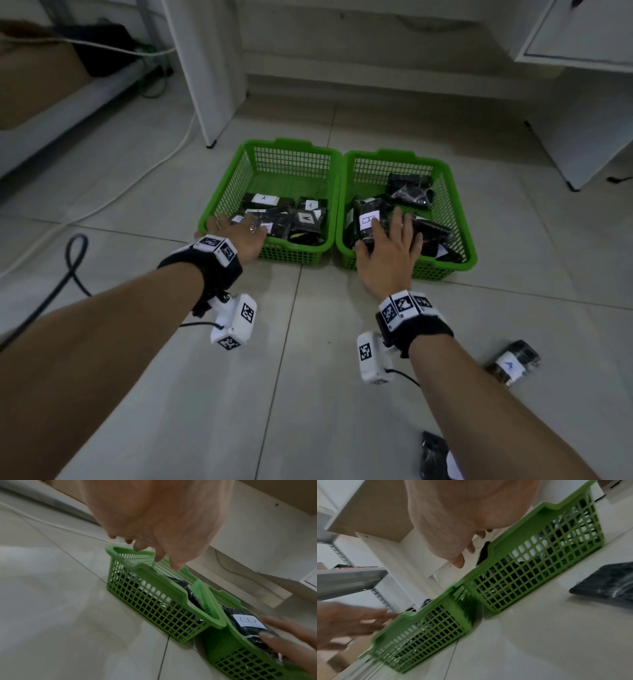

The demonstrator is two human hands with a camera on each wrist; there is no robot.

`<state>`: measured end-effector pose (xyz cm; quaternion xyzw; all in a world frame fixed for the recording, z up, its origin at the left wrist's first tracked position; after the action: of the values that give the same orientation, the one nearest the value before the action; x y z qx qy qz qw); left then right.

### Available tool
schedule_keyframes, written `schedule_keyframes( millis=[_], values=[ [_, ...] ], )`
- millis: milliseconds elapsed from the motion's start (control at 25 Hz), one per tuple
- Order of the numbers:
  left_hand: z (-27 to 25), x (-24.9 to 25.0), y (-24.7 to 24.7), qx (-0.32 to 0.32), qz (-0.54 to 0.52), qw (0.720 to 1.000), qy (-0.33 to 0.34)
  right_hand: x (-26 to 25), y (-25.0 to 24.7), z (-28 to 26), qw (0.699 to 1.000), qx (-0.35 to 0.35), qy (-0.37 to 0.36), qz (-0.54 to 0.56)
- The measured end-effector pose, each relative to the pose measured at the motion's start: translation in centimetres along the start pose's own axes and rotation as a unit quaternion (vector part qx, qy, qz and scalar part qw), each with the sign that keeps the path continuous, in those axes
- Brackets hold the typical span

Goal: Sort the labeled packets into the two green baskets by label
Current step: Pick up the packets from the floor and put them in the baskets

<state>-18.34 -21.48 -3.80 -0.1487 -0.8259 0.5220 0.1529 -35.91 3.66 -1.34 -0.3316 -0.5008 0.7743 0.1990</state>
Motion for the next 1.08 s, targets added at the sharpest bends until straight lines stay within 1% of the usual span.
schedule_keyframes(
  millis=[40, 80, 120, 160, 200, 240, 320, 400, 440, 520, 560, 640, 680, 760, 840, 880, 960, 1040, 1080],
  values=[
    [-0.8, 0.6, -1.4, 0.043, -0.012, 0.999, 0.012, -1.0, -0.5, -0.1, 1.0, 0.018, -0.013, 0.001],
    [-2.2, 1.3, -2.9, 0.106, -0.038, 0.993, 0.033, -2.2, -0.9, -0.5, 0.999, 0.033, -0.023, 0.009],
    [-4.0, 2.1, -4.2, 0.172, -0.079, 0.979, 0.072, -3.4, -1.0, -0.9, 0.998, 0.04, -0.032, 0.021],
    [-6.1, 2.6, -4.6, 0.217, -0.114, 0.962, 0.117, -4.7, -0.7, -1.4, 0.998, 0.038, -0.04, 0.039],
    [-7.7, 2.5, -3.7, 0.235, -0.131, 0.95, 0.161, -6.2, -0.1, -2.2, 0.996, 0.034, -0.049, 0.059],
    [-9.1, 2.5, -2.6, 0.233, -0.114, 0.946, 0.195, -7.5, 0.2, -2.7, 0.995, 0.036, -0.06, 0.075],
    [-11.3, 1.2, 0.3, 0.217, -0.045, 0.945, 0.239, -10.7, 1.2, -4.6, 0.989, 0.037, -0.08, 0.119],
    [-13.3, -0.3, 0.8, 0.212, 0.005, 0.931, 0.298, -13.5, 2.2, -6.6, 0.977, 0.03, -0.099, 0.187],
    [-14.4, -0.9, 1.1, 0.206, 0.023, 0.918, 0.337, -14.7, 2.7, -7.7, 0.971, 0.022, -0.113, 0.209],
    [-16.0, -3.3, 2.7, 0.162, 0.044, 0.9, 0.403, -16.5, 4.0, -10.5, 0.965, -0.008, -0.132, 0.227],
    [-16.5, -4.7, 3.7, 0.125, 0.043, 0.899, 0.417, -16.8, 4.6, -11.8, 0.963, -0.032, -0.135, 0.229],
    [-17.5, -7.7, 6.5, 0.034, 0.047, 0.908, 0.416, -16.6, 5.6, -14.8, 0.963, -0.078, -0.123, 0.226],
    [-18.0, -9.0, 8.1, -0.015, 0.069, 0.908, 0.412, -16.5, 5.8, -16.2, 0.964, -0.097, -0.114, 0.22],
    [-19.6, -10.3, 10.8, -0.084, 0.14, 0.89, 0.425, -16.3, 6.0, -18.8, 0.958, -0.137, -0.093, 0.236],
    [-21.1, -11.7, 13.1, -0.139, 0.22, 0.867, 0.426, -16.8, 6.8, -21.7, 0.937, -0.203, -0.081, 0.272],
    [-21.6, -12.8, 14.1, -0.161, 0.254, 0.856, 0.421, -17.5, 7.2, -23.2, 0.926, -0.243, -0.084, 0.276],
    [-22.5, -14.4, 15.5, -0.175, 0.287, 0.84, 0.427, -19.0, 7.7, -25.9, 0.904, -0.329, -0.099, 0.255],
    [-22.7, -15.3, 15.9, -0.175, 0.26, 0.847, 0.429, -20.1, 8.0, -28.5, 0.887, -0.401, -0.132, 0.187],
    [-22.6, -15.7, 15.8, -0.178, 0.239, 0.855, 0.424, -20.6, 8.0, -29.6, 0.884, -0.418, -0.158, 0.137]
  ],
)
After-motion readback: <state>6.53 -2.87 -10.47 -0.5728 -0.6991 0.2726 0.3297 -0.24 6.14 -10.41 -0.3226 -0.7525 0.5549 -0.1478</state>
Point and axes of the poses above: each hand's wrist, its own z-axis towards the middle knuckle, its own y-axis out of the palm, x = y × z, the point moved 10 cm from there along z, towards the middle knuckle, and after that the axes turned 11 degrees about -y, right-handed, at the moved point
